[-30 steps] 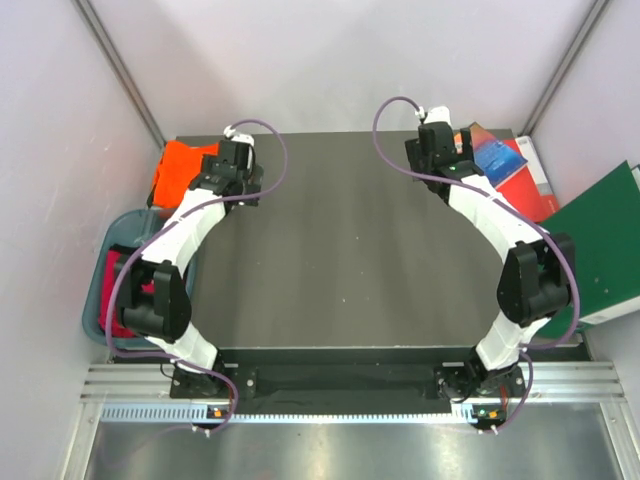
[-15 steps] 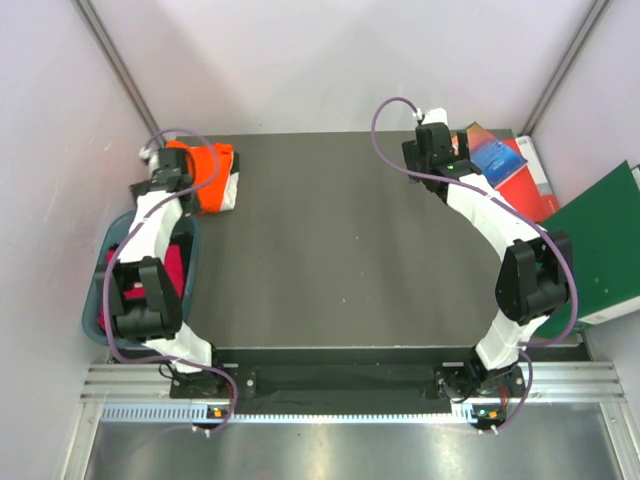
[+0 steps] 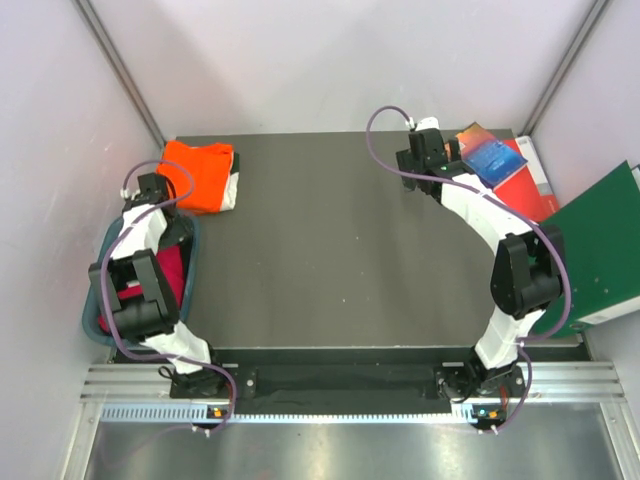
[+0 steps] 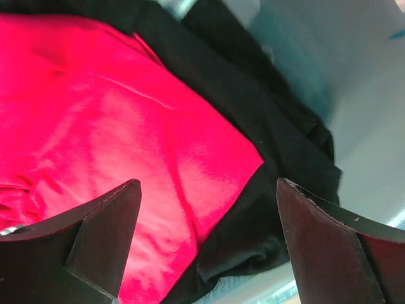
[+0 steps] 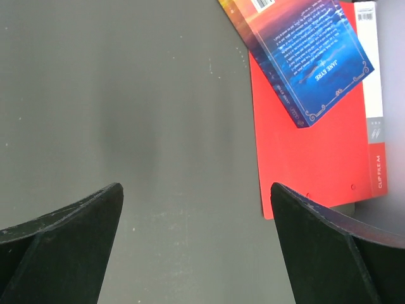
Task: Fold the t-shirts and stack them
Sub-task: Grab crumpled tshirt from bin with the left arm, then move the tshirt to the center of the board, then flatten out the tshirt
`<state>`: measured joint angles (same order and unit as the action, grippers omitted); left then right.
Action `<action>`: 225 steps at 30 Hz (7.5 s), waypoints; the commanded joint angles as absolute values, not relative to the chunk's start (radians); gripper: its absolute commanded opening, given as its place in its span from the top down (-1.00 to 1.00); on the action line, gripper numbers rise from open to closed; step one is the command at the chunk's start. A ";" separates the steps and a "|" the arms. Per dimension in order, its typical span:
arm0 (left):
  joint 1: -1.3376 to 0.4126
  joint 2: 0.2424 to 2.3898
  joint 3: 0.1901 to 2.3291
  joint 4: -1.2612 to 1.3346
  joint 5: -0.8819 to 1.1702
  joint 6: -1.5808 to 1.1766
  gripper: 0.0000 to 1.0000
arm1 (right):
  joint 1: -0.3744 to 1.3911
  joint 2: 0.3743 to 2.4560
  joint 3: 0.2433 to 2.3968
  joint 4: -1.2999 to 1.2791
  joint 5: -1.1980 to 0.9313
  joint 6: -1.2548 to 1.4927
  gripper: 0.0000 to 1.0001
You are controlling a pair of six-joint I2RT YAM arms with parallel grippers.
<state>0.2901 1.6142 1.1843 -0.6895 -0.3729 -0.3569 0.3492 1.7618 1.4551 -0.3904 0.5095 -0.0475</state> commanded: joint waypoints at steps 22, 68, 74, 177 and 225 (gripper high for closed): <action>0.325 1.595 1.190 -0.707 -0.377 -0.397 0.82 | 0.377 1.799 1.519 -0.417 0.463 -0.031 -0.99; 0.318 1.338 1.445 -0.572 0.094 -0.431 1.00 | 0.387 1.821 1.494 -0.410 0.423 -0.023 -0.99; 0.086 1.400 1.505 -0.437 0.256 -0.460 1.00 | 0.385 1.824 1.493 -0.407 0.434 -0.006 -0.99; -0.319 1.913 1.724 -0.950 -0.304 -0.363 -0.98 | 0.552 1.735 2.322 -0.561 0.071 -0.057 1.00; -0.532 1.759 1.405 -0.821 0.350 -0.046 -0.98 | 0.305 1.897 1.505 -0.548 -0.100 0.212 -0.89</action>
<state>-0.4820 1.6653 1.3243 -0.7670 0.3176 -0.1677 0.3214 1.8542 1.4902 -0.6209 -0.1398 0.1963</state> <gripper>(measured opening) 0.990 0.948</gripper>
